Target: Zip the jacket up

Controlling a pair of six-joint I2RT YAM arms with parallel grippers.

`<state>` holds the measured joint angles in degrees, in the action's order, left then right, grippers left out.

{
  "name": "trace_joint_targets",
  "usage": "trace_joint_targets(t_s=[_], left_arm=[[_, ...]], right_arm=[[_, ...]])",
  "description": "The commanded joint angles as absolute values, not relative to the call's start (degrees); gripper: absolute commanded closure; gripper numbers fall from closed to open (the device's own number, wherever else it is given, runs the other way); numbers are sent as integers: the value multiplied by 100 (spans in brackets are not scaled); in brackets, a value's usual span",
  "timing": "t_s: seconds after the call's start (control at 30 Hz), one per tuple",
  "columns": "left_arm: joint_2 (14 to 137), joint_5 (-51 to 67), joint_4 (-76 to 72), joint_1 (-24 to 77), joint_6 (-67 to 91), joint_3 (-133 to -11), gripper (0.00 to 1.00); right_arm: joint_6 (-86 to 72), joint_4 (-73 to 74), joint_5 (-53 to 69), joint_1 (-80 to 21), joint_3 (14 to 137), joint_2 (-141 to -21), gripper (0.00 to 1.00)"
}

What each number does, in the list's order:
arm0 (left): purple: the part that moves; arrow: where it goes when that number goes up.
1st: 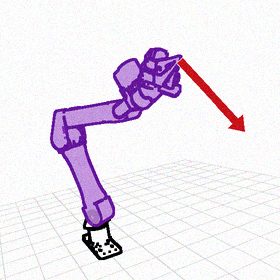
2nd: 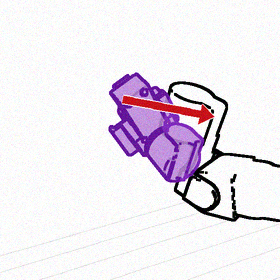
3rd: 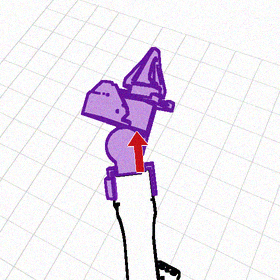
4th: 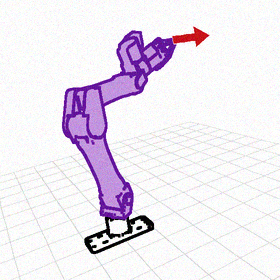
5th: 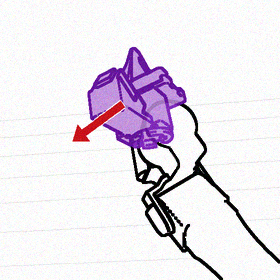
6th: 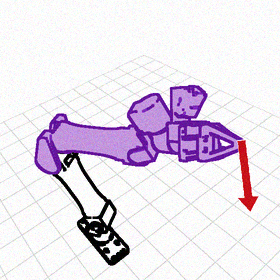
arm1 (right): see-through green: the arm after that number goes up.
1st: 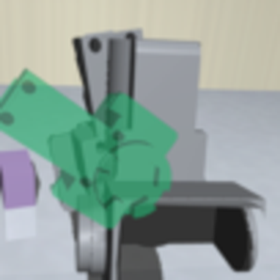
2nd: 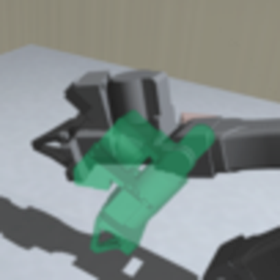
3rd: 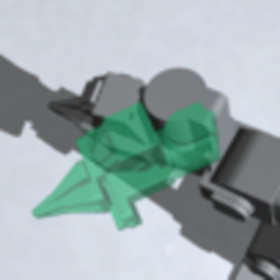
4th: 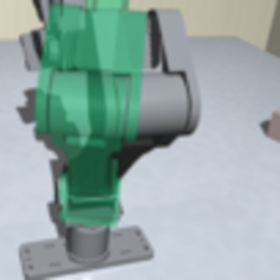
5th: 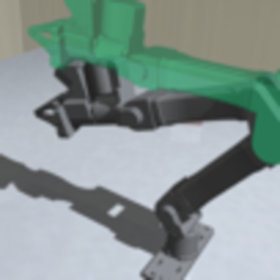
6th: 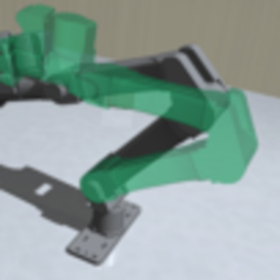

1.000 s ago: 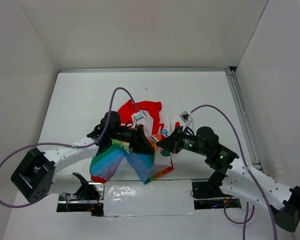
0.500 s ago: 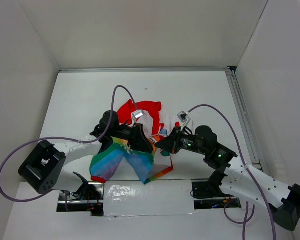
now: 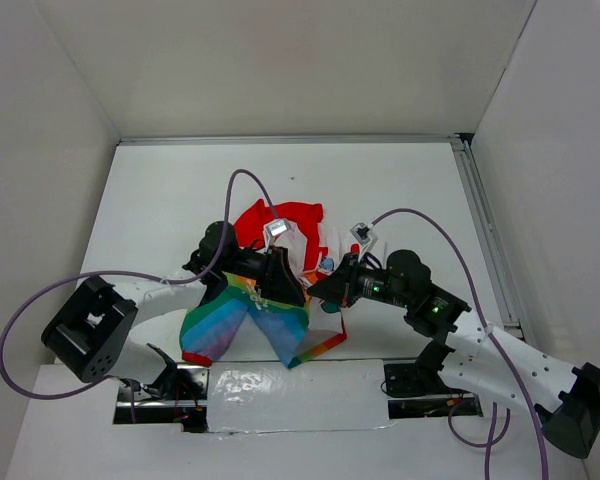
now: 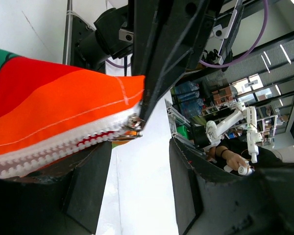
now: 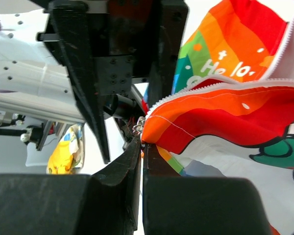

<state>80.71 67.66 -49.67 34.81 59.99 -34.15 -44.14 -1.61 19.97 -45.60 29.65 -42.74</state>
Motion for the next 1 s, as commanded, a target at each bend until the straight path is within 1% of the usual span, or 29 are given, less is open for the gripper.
trace_joint_targets(t_s=[0.0, 0.1, 0.2, 0.37, 0.47, 0.57, 0.67, 0.8, 0.97], left_arm=[[8130, 6794, -5151, 3489, 5827, -3551, 38], [8209, 6838, -5528, 3489, 5985, -3437, 39], [8270, 6759, -5301, 3498, 5889, -3533, 40], [8244, 6846, -5616, 3498, 5977, -3516, 40], [8052, 6821, -5643, 3498, 5977, -3446, 40], [7867, 6724, -5345, 3498, 5854, -3419, 41], [7647, 6548, -4975, 3498, 5669, -3445, 44], [7488, 6399, -4694, 3507, 5511, -3480, 45], [7646, 6355, -4500, 3542, 5458, -3577, 46]], right_arm=[[-4491, -879, 2285, -4579, 3032, -4210, 100], [-4474, -729, 2346, -4579, 3164, -4262, 100], [-4562, -932, 2584, -4588, 3094, -4341, 100], [-4500, -537, 2233, -4605, 3085, -4438, 100], [-4360, -98, 1734, -4597, 3146, -4473, 100], [-4298, 254, 1373, -4605, 3217, -4483, 100], [-4245, 343, 1266, -4605, 3217, -4439, 100], [-4280, 107, 1397, -4614, 3190, -4360, 100], [-4280, -139, 1643, -4641, 3199, -4342, 100]])
